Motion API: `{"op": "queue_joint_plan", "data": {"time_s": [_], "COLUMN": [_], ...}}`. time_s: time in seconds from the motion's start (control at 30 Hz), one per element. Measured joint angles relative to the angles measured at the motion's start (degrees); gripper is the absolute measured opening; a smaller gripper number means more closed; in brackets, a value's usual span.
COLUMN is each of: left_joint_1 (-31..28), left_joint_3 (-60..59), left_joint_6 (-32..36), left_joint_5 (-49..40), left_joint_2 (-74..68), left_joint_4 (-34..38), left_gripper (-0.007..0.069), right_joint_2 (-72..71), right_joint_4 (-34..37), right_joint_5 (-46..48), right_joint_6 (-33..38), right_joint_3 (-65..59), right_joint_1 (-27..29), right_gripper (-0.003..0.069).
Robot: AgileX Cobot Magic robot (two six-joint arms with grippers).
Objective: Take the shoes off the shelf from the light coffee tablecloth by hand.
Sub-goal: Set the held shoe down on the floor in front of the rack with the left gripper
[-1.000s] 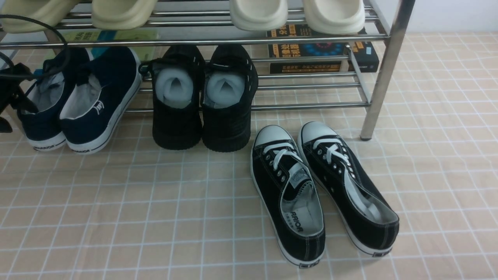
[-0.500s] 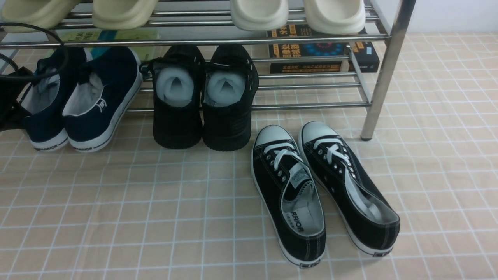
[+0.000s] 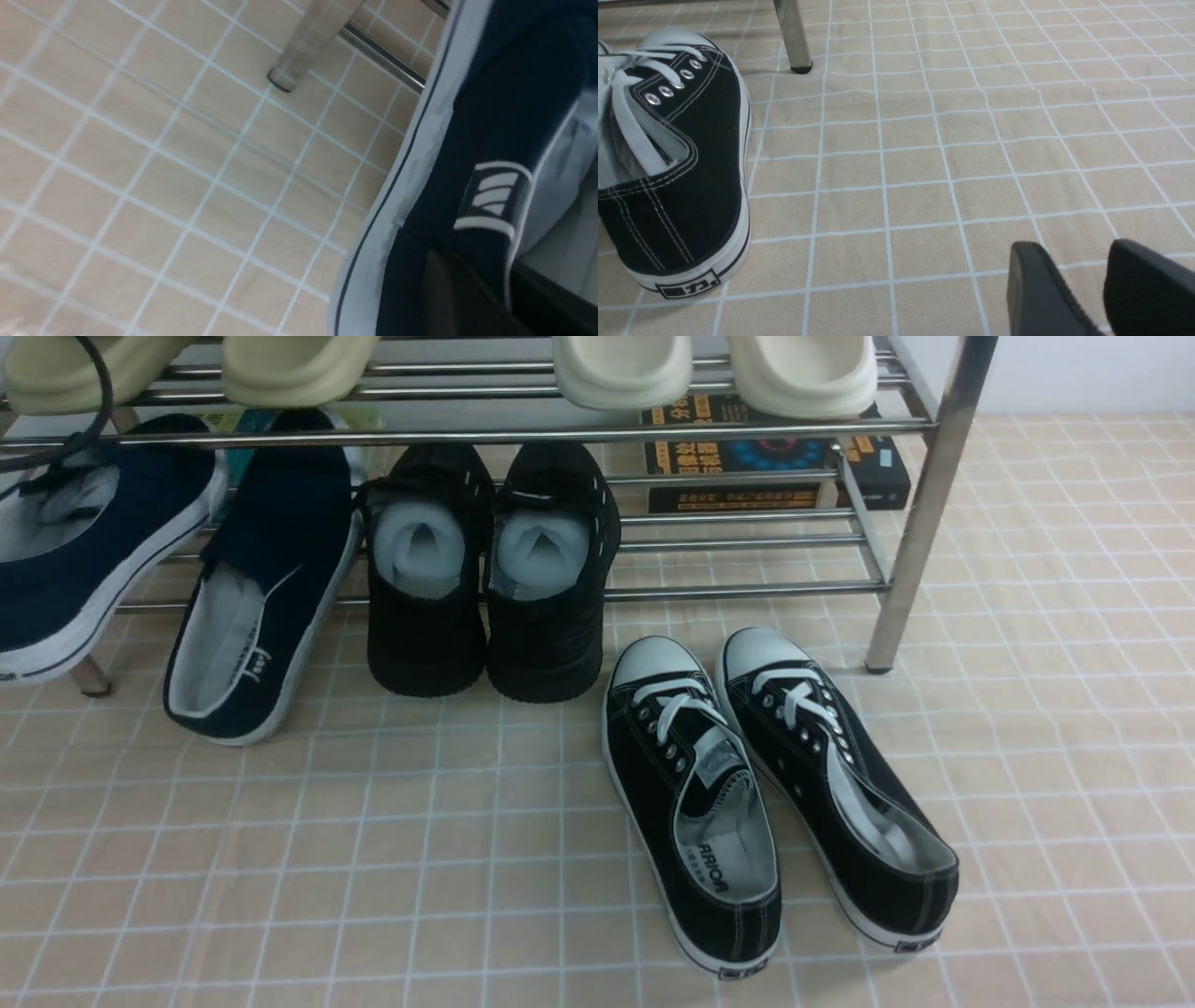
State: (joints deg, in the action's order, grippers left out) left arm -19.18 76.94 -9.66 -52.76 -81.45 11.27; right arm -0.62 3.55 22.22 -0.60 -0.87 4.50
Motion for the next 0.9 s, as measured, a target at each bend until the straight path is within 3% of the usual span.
{"op": "queue_joint_plan", "data": {"time_s": [0.47, 0.73, 0.9], "left_joint_1": [0.04, 0.04, 0.04], "left_joint_3": [-0.38, -12.85, -23.97], "left_joint_6": [-7.42, -13.67, -14.77], "left_joint_5": [-12.23, -12.95, -7.35], "left_joint_2": [15.48, 25.90, 28.67], "left_joint_4": [-13.44, -21.43, -22.00], "left_gripper": [0.0045, 0.0043, 0.0043], "right_joint_2": [0.00, 0.00, 0.00], "right_joint_4": [0.00, 0.00, 0.00], "right_joint_5": [0.00, 0.00, 0.00], "right_joint_6": [0.00, 0.00, 0.00], "right_joint_3": [0.00, 0.00, 0.00], "right_joint_1": [0.00, 0.00, 0.00], "right_gripper": [0.0239, 0.0239, 0.0239]}}
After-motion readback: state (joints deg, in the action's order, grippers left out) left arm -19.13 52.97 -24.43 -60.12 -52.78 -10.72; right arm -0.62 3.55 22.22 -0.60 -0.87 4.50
